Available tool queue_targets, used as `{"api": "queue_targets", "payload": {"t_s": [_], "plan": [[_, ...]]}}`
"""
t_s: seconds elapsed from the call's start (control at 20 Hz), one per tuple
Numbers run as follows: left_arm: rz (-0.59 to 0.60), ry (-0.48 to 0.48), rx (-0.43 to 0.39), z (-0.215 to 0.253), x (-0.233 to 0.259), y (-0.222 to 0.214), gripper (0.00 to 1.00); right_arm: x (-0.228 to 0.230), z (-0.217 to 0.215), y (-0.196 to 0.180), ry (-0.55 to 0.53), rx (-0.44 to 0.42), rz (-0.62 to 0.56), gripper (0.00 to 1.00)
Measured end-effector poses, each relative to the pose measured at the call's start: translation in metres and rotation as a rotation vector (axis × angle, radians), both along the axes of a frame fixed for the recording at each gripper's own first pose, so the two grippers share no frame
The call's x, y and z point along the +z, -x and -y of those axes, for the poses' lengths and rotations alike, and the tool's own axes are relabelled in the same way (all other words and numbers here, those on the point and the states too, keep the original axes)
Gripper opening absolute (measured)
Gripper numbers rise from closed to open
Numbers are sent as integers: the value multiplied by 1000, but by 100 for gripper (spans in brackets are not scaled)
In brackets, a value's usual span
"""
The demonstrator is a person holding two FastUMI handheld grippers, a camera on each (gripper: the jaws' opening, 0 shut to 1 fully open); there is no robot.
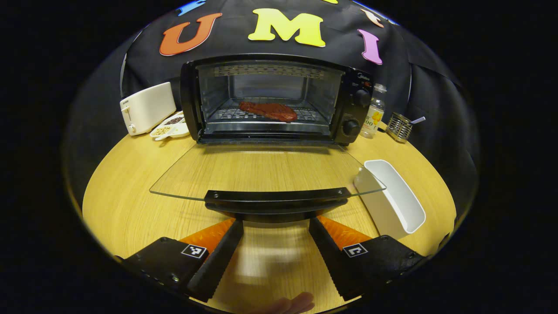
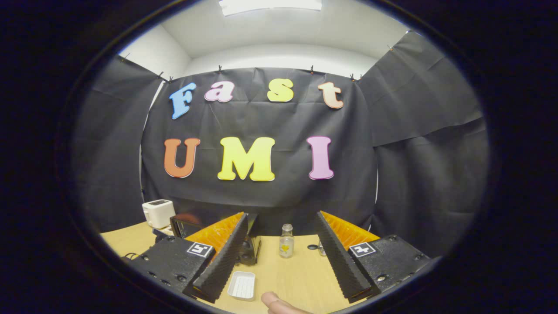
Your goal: Open the electric oven with the left hand, put the food in, and close the electric oven.
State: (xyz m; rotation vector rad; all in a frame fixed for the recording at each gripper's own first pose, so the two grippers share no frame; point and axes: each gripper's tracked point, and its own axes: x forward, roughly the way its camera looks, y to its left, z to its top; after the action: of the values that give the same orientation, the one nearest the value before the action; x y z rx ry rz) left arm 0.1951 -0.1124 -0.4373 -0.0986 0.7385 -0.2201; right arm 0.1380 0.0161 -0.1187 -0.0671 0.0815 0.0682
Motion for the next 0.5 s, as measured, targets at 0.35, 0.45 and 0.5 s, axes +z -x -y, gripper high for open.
{"api": "queue_targets", "payload": {"t_s": [0.35, 0.45, 0.5], "plan": [[133, -7, 18, -9, 48, -30, 99, -6, 15, 4, 20, -46, -13, 99], [168, -7, 26, -11, 63, -46, 98, -7, 13, 8, 12, -41, -24, 99], [178, 2, 30, -11, 71, -52, 98, -8, 13, 10, 11, -40, -28, 99]]}}
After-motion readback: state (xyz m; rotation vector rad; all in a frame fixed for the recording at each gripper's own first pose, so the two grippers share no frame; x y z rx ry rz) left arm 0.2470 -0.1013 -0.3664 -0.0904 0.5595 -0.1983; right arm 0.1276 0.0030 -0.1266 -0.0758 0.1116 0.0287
